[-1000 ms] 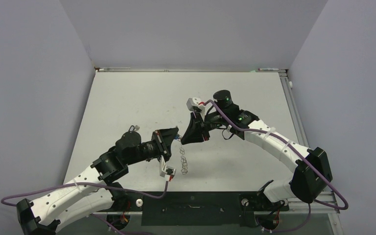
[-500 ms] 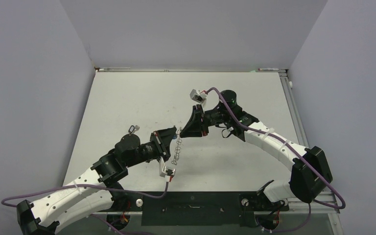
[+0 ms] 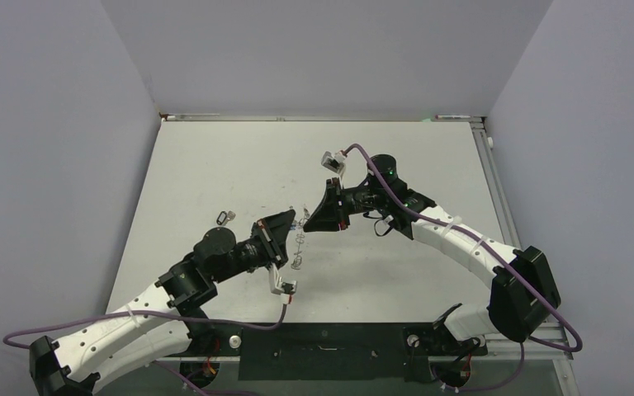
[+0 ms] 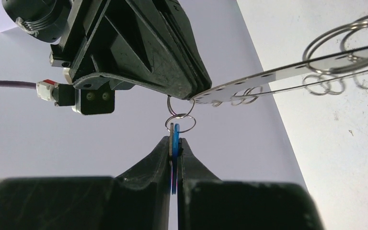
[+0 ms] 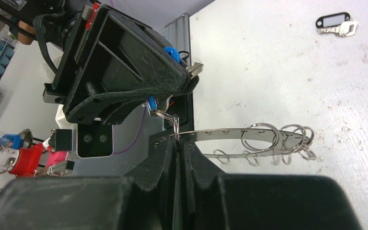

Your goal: Remove the keys from the keyring

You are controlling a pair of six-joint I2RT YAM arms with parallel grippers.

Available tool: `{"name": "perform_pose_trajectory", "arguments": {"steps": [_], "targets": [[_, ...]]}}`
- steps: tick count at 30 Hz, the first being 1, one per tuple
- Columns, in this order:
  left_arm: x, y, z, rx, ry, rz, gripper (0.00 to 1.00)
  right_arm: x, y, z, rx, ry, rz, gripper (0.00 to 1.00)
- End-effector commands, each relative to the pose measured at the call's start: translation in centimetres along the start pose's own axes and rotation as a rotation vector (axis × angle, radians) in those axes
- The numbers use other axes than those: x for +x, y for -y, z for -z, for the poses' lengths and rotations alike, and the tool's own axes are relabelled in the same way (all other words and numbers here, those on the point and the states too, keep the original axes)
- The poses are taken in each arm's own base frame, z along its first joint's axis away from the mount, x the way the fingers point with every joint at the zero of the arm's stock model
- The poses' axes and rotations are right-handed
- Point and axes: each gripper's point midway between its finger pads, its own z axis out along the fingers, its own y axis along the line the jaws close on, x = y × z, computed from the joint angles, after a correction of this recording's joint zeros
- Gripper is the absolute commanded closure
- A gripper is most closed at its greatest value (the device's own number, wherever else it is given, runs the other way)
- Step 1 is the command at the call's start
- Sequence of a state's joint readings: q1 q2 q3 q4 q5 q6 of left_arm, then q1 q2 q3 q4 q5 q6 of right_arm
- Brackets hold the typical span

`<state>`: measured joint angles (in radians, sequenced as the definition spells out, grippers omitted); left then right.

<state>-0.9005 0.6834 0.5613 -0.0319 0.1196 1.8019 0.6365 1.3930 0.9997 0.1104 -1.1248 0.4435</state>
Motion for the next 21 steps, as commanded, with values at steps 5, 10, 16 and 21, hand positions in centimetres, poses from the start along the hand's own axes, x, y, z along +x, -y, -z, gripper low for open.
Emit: {"name": "perform_pose_trajectory", "arguments": {"steps": [5,10,16,21], "targets": [[0.5,-4.7,0.4,-0.125,-0.01,-0.071,1.0,-0.7,1.8,0.5,0.119,0.023,0.012,0.95],[0.6,-5.2,0.1,-0.123,-0.009,-0.078,1.0,0.1,1.6,0.2,0.112,-0.003,0.009,0.95],[0.8,-5.9,-0.3,-0.127,-0.01,-0.08,1.0,1.1,1.0,-0.5,0.09,-0.051,0.001,0.95],[1.1,-6.4,-0.4,-0.128,-0.017,-0.059,1.0,1.9,0.6,-0.9,0.064,-0.087,0.004,0.95]]}}
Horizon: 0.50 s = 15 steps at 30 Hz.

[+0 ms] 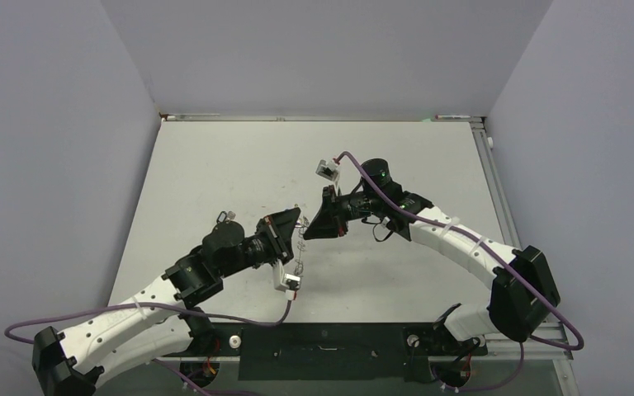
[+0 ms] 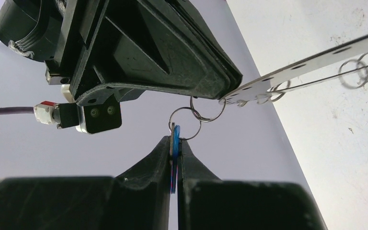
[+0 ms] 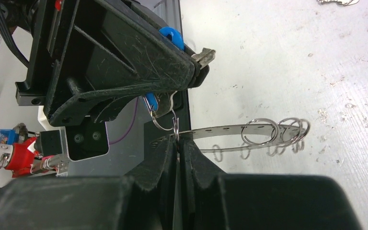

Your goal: Remove the keys from the keyring

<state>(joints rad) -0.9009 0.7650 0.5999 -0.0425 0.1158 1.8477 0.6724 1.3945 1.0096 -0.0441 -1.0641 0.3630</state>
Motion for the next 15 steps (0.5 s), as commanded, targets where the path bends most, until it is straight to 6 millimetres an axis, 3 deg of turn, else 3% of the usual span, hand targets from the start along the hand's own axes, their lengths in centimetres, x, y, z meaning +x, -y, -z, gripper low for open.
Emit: {"name": "perform_pose_trajectory", "arguments": {"steps": [1,5,6,12,15], "targets": [[1.5,-6.8,1.4,-0.179,-0.037,-0.011,1.0,-0.3,-0.2,-0.5,0.003,-0.017,0.043,0.95],[1.5,-5.7,1.4,-0.121,-0.031,0.03,1.0,-0.9,-0.5,-0.4,-0.032,-0.035,0.074,0.95],[1.4,-5.3,1.4,-0.103,-0.032,0.038,1.0,-1.3,-0.4,-0.3,-0.036,-0.038,0.08,0.91],[1.0,-2.9,1.7,0.024,-0.014,0.096,1.0,-4.4,0.5,2.0,-0.037,0.018,0.128,0.53],[1.1,-1.7,1.9,0.103,-0.019,0.133,1.0,-5.8,1.0,3.5,-0.02,0.055,0.149,0.39]]}}
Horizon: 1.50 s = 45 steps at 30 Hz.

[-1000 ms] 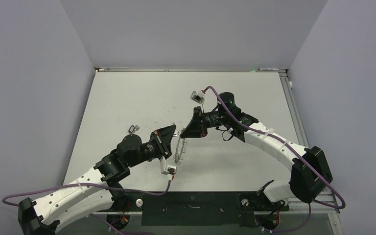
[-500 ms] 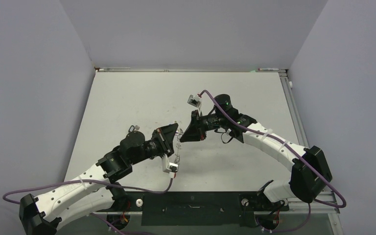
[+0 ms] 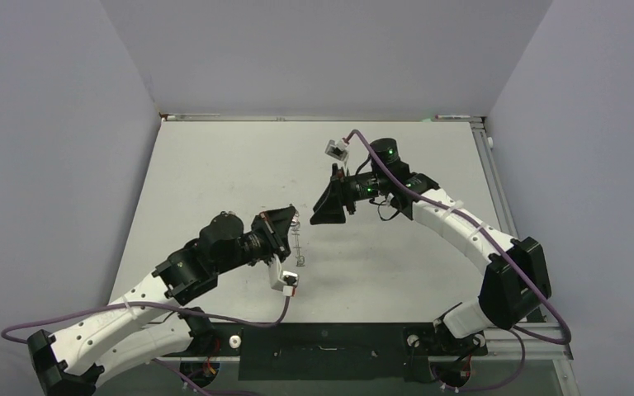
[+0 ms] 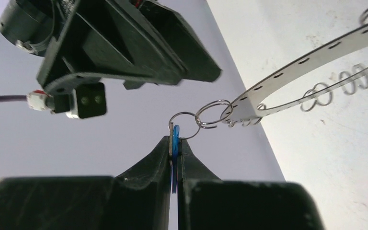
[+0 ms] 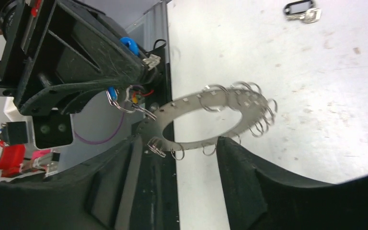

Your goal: Remove the keys from the keyring

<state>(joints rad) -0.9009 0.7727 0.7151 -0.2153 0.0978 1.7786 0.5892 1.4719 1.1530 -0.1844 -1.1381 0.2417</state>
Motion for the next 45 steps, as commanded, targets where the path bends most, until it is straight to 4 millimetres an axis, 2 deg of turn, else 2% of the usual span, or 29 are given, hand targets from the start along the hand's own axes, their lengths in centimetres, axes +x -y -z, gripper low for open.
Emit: {"name": "perform_pose_trajectory", "arguments": {"steps": [1,4,12,15,18,26,30,39,45], "targets": [[0.5,-0.6,1.1,0.058,-0.018,0.072,1.0,-3.7,-0.4,2.6,-0.01,0.078,0.116,0.34],[0.7,0.4,1.2,0.134,-0.029,0.114,1.0,-4.8,0.0,4.0,0.007,0.105,0.136,0.24],[0.8,2.8,1.7,0.323,-0.053,0.242,1.0,-6.1,0.9,6.9,0.09,0.144,0.198,0.11],[0.4,3.7,2.3,0.422,-0.054,0.319,1.0,-7.0,1.6,8.3,0.167,0.157,0.235,0.01],[-0.1,4.0,2.7,0.487,-0.064,0.426,1.0,-7.4,2.5,9.5,0.259,0.134,0.289,0.1],[-1.5,3.0,2.7,0.573,-0.088,0.706,1.0,-9.3,3.3,12.3,0.482,0.174,0.401,0.1],[-2.1,3.1,2.9,0.616,-0.092,0.784,1.0,-10.2,3.3,13.2,0.548,0.192,0.384,0.1],[-3.4,3.2,3.1,0.677,-0.108,0.951,1.0,-8.4,1.4,12.6,0.404,0.127,0.41,0.1],[-4.3,3.1,3.4,0.726,-0.138,1.077,1.0,-7.9,1.4,12.3,0.366,0.11,0.342,0.1]]}}
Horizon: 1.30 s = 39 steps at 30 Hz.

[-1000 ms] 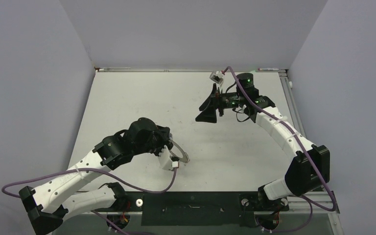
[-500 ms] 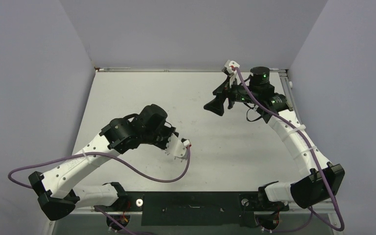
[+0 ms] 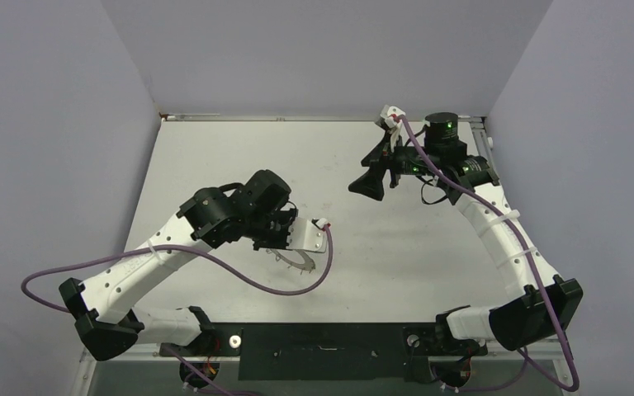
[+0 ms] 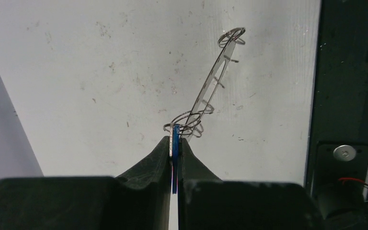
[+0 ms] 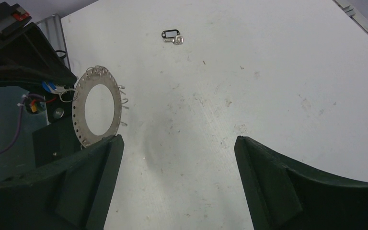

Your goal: Remove the keys from the keyring

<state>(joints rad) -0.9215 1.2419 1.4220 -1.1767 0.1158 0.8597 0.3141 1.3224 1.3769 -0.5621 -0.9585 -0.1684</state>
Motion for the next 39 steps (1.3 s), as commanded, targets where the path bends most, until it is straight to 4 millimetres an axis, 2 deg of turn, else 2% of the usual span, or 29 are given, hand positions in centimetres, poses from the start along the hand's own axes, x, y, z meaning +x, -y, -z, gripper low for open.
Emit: {"name": "perform_pose_trajectory", "arguments": {"steps": [1,7,14,18,24,29,33,36,39], "targets": [[-1.8,0.5,1.2,0.033,0.051,0.151,1.0,-1.3,-0.9,0.4,-0.061,0.016,-0.001,0.1],[-2.7,0.7,1.1,0.064,0.051,0.338,1.0,-0.2,-1.2,0.2,-0.097,-0.012,-0.069,0.1],[-4.4,0.6,1.0,0.148,0.122,0.665,1.0,0.3,-1.0,0.5,-0.047,-0.004,-0.063,0.1],[-4.6,-0.8,1.5,0.222,0.233,0.942,1.0,-0.1,-0.9,0.9,-0.021,0.002,-0.051,0.1],[-4.4,-2.5,2.3,0.31,0.353,1.2,1.0,0.2,-1.3,1.2,-0.016,0.003,-0.061,0.09],[-3.8,-1.8,2.1,0.314,0.348,1.209,1.0,0.1,-2.5,1.4,-0.043,0.051,-0.082,0.09],[-3.1,-1.2,2.1,0.305,0.333,1.097,1.0,-0.2,-4.4,1.5,-0.146,0.095,-0.032,0.1],[-2.4,-1.0,2.1,0.299,0.296,1.021,1.0,1.2,-5.2,1.0,-0.209,0.064,0.009,0.0],[-2.0,-0.6,2.1,0.327,0.26,0.988,1.0,2.7,-6.1,0.1,-0.265,0.024,0.039,0.12]]}}
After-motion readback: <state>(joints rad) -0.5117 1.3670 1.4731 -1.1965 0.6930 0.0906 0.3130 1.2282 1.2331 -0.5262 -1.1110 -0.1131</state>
